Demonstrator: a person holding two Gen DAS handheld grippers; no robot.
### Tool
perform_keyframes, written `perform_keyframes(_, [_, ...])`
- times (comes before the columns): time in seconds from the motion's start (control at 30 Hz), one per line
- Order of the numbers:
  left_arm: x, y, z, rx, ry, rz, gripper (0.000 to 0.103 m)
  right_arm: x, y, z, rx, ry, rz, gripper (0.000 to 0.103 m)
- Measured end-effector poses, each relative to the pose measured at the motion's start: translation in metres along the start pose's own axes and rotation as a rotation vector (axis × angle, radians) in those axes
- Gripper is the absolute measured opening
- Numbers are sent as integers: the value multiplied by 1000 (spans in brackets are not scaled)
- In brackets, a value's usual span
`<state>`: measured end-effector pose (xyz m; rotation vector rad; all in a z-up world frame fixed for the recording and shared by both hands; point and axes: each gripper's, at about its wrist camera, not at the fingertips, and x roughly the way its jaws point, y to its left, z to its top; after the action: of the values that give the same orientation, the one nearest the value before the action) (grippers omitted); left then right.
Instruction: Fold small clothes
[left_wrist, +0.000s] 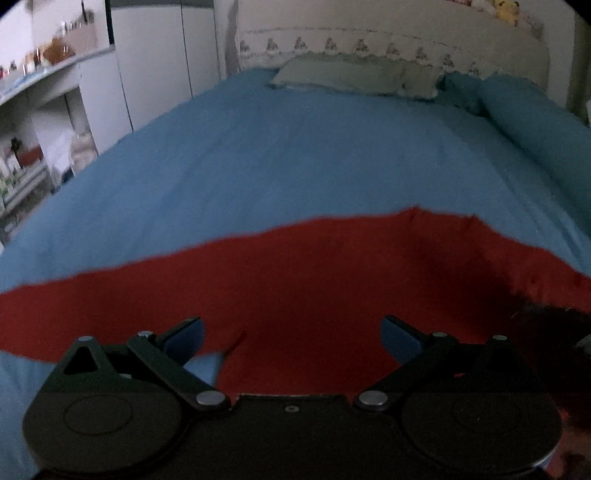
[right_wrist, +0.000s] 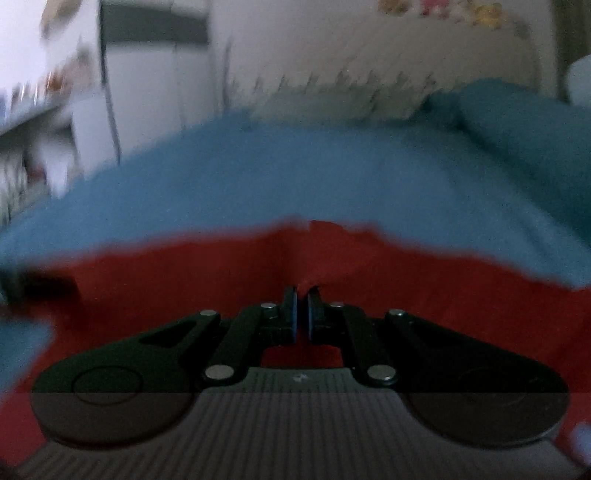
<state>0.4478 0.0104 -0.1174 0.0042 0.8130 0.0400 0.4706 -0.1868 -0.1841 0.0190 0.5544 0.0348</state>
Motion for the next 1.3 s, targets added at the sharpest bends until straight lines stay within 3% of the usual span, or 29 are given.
perform_keyframes(0.1, [10,8,-10,-8,26,-33,103,10,17,-27,-64,34,-14,21])
perform_keyframes(0.17, [13,11,-14,-22,30,-75,103,7,20,-31,-97,26,-13,27])
perform_keyframes(0.27, [18,2,-13,-55,50,-168,103,-9,20,-33,-178,20,1,79])
perform_keyframes(0.3, [17,-4,-14,-62,50,-197,103,-20,20,-36,-208,-5,-9,86])
perform_keyframes(0.4, [20,-24,-9,-51,30,-288,103,-53,11,-45,-253,-33,-6,87])
perform_keyframes(0.53, [38,-54,-4,-77,47,-395,102,-86,-23,-50,-139,-24,20,89])
perform_keyframes(0.63, [57,-70,-6,-115,74,-366,88,-102,-43,-69,-71,-10,14,90])
perform_keyframes(0.8, [62,-86,-11,-103,40,-356,87,-109,-70,-90,-17,7,5,90])
perform_keyframes(0.93, [62,-79,-22,-136,30,-406,86,-112,-85,-92,57,-5,11,90])
perform_keyframes(1.03, [67,-83,-20,-134,20,-383,64,-112,-85,-89,70,-12,15,90])
perform_keyframes(1.1, [70,-94,-16,-120,18,-357,27,-111,-84,-88,67,-14,17,90])
perform_keyframes(1.17, [76,-99,-11,-127,24,-359,5,-109,-83,-86,63,-16,16,90])
perform_keyframes(1.3, [70,-96,-1,-141,-2,-364,4,-106,-80,-81,49,-13,7,90])
